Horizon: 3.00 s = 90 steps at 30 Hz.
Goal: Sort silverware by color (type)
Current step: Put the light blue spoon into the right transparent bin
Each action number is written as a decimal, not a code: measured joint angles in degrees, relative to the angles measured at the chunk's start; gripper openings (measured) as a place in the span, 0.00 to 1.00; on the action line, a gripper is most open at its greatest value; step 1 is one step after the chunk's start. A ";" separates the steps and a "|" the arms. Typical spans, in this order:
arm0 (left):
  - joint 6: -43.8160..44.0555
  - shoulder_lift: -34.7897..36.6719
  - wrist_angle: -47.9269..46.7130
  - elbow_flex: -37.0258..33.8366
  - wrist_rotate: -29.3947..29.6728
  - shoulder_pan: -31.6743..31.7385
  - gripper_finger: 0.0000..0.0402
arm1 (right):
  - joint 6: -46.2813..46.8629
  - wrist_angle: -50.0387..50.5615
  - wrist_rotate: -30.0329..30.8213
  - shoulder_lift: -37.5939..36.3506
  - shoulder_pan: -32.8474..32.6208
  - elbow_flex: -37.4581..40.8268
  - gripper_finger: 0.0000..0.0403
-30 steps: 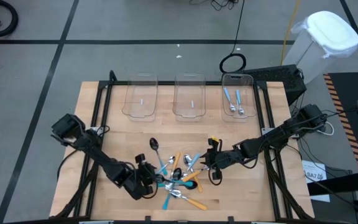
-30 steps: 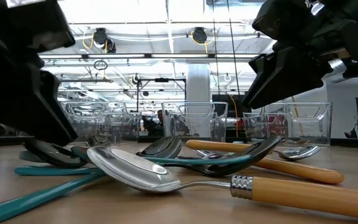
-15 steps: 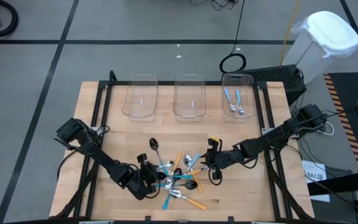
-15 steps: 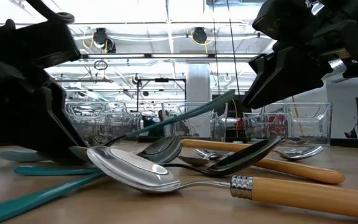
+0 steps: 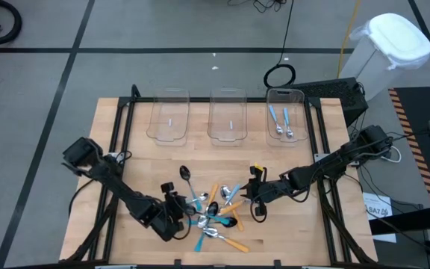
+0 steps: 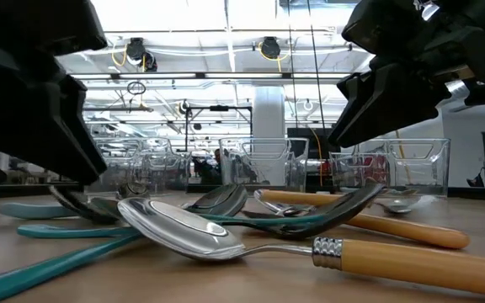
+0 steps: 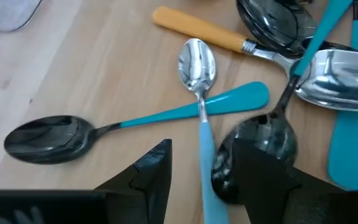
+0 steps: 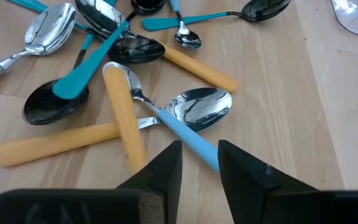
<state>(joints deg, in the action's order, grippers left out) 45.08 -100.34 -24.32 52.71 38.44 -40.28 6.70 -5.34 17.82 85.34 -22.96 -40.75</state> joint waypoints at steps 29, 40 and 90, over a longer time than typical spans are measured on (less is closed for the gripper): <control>7.58 1.04 1.24 -0.09 -1.52 -5.88 0.42 | 0.09 0.00 -0.13 0.00 0.00 0.02 0.25; 12.71 1.22 -7.83 -0.09 -0.94 -6.95 0.42 | 0.09 0.02 -0.13 0.00 0.00 0.02 0.25; 12.02 1.54 15.28 -16.22 -3.82 -3.62 0.24 | -0.12 0.00 -0.07 0.00 0.00 0.02 0.25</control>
<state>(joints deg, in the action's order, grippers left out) 57.10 -98.80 -9.04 36.49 34.61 -43.90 6.58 -5.34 17.75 85.34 -22.96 -40.73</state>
